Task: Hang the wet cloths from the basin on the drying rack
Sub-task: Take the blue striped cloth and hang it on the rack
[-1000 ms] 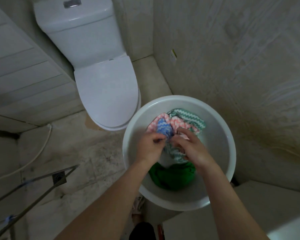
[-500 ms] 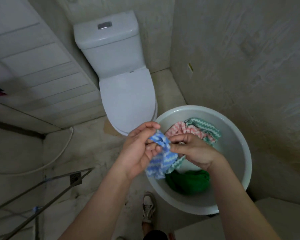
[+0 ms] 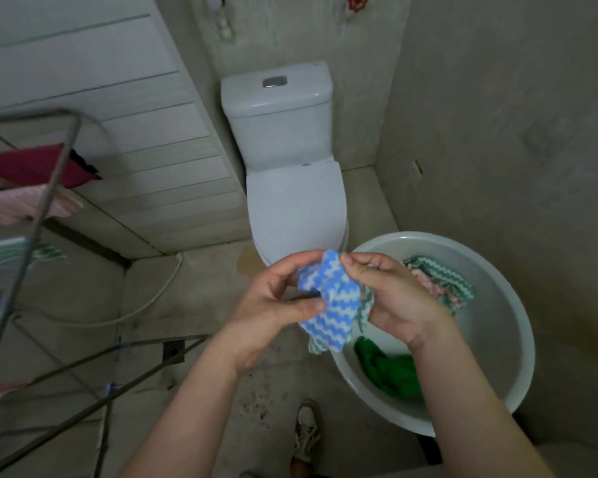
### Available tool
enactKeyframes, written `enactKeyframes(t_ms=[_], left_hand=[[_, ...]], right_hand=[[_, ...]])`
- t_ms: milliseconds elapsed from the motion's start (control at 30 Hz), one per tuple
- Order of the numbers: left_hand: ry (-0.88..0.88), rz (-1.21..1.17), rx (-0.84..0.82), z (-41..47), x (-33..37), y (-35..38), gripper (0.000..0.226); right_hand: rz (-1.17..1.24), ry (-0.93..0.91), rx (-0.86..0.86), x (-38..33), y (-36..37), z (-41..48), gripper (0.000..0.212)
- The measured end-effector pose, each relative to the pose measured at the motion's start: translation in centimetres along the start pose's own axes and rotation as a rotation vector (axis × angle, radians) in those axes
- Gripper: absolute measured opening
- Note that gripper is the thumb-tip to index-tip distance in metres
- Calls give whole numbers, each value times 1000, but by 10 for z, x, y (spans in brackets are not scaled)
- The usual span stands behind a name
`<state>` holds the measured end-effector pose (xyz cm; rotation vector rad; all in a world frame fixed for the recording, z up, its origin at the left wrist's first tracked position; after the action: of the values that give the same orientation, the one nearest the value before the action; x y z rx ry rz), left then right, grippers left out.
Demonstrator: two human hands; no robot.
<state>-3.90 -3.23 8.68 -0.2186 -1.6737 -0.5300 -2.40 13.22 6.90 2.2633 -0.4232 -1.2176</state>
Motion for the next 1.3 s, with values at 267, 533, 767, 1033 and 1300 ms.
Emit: enactKeyframes(t_ms=[267, 533, 767, 1033, 1300], left_hand=[[-21, -251, 262, -30, 36, -27, 13], [190, 212, 333, -81, 80, -67, 19], [273, 443, 499, -146, 109, -116, 29], [204, 569, 679, -240, 126, -173, 20], [210, 399, 510, -318, 160, -201, 31]], right_hand=[[-231, 82, -33, 8, 54, 8, 43], [-748, -294, -89, 0, 152, -12, 35], [-789, -232, -138, 32, 226, -7, 14], [-416, -100, 0, 80, 297, -5, 26], [-876, 51, -541, 124, 359, -22, 17]])
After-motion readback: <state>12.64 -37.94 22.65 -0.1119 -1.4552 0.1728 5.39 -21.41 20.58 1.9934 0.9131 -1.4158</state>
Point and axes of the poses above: each hand's wrist, its own z-axis towards the middle knuckle, its own y-axis out of the palm, x = y × z, the point moved 2 cm from there along z, towards the middle knuckle, and after that the axes turned 7 degrees about y, right-handed, at the moved point
